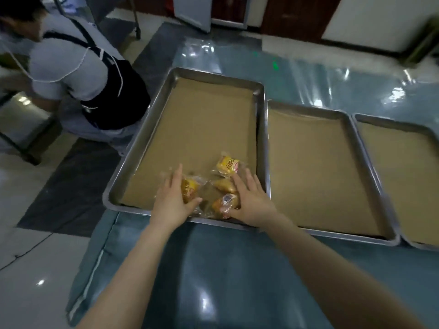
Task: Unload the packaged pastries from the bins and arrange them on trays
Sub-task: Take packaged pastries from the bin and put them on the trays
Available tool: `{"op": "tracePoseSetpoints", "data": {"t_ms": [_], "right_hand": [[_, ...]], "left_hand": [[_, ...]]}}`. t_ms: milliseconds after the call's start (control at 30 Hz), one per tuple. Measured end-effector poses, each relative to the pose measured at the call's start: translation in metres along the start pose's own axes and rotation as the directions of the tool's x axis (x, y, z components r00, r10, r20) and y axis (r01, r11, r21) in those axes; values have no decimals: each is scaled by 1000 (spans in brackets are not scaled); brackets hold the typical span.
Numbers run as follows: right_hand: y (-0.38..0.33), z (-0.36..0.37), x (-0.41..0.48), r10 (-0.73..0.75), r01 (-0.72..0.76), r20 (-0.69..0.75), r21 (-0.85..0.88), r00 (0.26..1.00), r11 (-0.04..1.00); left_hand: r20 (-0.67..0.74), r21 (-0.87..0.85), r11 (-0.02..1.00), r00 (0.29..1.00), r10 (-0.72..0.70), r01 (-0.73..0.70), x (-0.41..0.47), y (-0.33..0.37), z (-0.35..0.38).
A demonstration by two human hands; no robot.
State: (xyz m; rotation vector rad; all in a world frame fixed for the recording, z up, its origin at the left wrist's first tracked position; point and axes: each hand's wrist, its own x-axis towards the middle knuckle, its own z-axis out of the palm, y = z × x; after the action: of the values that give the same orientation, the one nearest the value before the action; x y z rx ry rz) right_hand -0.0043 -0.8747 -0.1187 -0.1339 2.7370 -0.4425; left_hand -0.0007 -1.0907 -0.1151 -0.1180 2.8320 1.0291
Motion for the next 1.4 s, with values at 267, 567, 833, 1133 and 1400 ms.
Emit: {"op": "tracePoseSetpoints", "data": {"t_ms": [267,567,833,1133,1400], "right_hand": [[-12,-30,-34,-90,92,-21,181,996,979],[17,-69,-101,-44,109,-322,185,946,977],[132,-123,-208,0,71,-472,134,882,988],[309,-194,-328,22,54,-622,103,783,993],[444,-272,-361,74,12,-726,112,684,994]], "left_hand": [[-10,103,960,965,262,-260,-19,15,-12],[135,335,732,799,585,-593,-38,93,-11],[150,416,549,650,745,-725,-91,230,50],[48,376,507,563,825,-776,-172,407,139],[-3,301,479,501,865,-825,-173,550,199]]}}
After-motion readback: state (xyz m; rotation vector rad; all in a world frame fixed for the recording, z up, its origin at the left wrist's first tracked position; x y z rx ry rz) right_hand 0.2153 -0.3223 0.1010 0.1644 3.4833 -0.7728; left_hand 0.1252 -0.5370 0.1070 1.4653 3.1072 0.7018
